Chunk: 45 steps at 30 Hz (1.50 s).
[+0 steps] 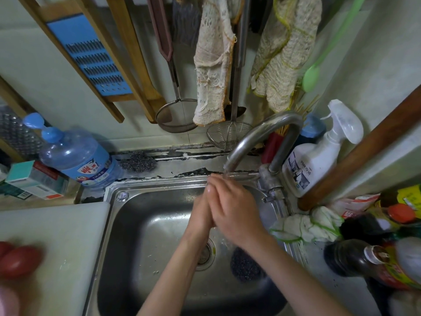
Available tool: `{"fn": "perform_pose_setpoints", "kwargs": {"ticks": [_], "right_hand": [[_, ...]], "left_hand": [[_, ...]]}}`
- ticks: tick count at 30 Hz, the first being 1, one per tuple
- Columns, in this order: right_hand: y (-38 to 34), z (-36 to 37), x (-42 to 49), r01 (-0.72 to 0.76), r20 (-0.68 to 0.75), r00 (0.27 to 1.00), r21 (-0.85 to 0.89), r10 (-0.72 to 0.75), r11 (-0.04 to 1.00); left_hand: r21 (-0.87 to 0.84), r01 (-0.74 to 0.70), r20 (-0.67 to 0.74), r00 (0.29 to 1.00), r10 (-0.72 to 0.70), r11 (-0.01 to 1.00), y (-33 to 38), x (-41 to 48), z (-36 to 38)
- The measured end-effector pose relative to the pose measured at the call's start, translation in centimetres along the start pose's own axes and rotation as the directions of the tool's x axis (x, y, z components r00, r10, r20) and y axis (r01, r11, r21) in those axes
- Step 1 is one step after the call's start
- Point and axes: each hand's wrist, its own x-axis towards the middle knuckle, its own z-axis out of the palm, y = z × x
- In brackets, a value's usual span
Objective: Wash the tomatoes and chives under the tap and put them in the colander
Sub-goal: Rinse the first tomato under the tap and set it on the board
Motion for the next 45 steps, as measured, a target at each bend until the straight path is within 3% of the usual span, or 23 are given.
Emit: {"fn": "perform_pose_setpoints", "kwargs": {"ticks": [1,3,4,5,7,8,10,14,17,22,28,34,40,45], "right_hand": [[0.5,-0.7,1.1,-0.103,0.067,0.993,0.134,0.094,0.986],[1.2,-2.2,2.9,-0.415,0.354,0.896,0.455,0.267,0.788],[1.4,-2.5,3.2,-0.517,0.427,0.847,0.521,0.318,0.679],[1.3,-2.3,3.0,-0.549,0.415,0.833,0.544,0.365,0.635],[0.8,-1.1,1.9,-0.434,0.189,0.899,0.509,0.395,0.743],[0.6,0.0,1.1,-0.324,0.045,0.94,0.428,0.338,0.844],[0.4,1.8,-0.6,-0.154,-0.107,0.978,0.194,0.176,0.969],[2.8,1.8,-2.2,0.002,-0.114,0.994,-0.016,-0.004,1.0],[4.4,0.9,-3.4,0.047,-0.058,0.997,0.075,-0.043,0.996],[6.4,-0.6,-4.4,-0.032,-0.154,0.986,0.216,0.067,0.976],[9.3,-0.9,-5.0,-0.186,-0.089,0.975,0.185,0.205,0.965],[10.5,-0.7,-4.1,-0.267,0.023,0.963,0.217,0.269,0.939],[10.5,-0.4,-3.2,-0.308,0.017,0.95,0.241,0.313,0.92],[9.4,-0.9,-2.4,-0.349,-0.055,0.924,0.288,0.379,0.892]], "left_hand": [[0.047,0.024,0.003,1.0,-0.025,0.999,0.4,-0.3,0.2],[0.085,0.091,-0.004,0.996,-0.091,0.992,0.9,-0.2,0.4],[0.024,0.137,-0.022,0.99,-0.136,0.99,1.0,0.0,0.6],[-0.026,0.182,-0.036,0.983,-0.183,0.983,0.8,0.1,0.6],[-0.285,0.35,0.033,0.934,-0.356,0.892,0.5,0.5,0.9],[-0.413,0.403,0.076,0.909,-0.41,0.817,0.4,0.6,1.0],[-0.55,0.43,0.115,0.888,-0.446,0.716,0.0,0.9,0.9],[-0.538,0.599,0.227,0.781,-0.582,0.593,-0.5,0.9,0.9],[-0.519,0.672,0.26,0.712,-0.652,0.527,-0.9,0.9,1.3],[-0.622,0.588,0.284,0.785,-0.551,0.518,-2.0,1.2,1.8],[-0.687,0.474,0.268,0.87,-0.414,0.55,-1.8,1.9,1.1],[-0.652,0.394,0.118,0.897,-0.427,0.648,-1.5,1.7,0.2],[-0.239,0.279,-0.135,0.939,-0.317,0.93,-1.0,1.4,-1.0],[-0.006,0.181,-0.229,0.957,-0.177,0.984,-0.4,0.6,-0.9]]}}
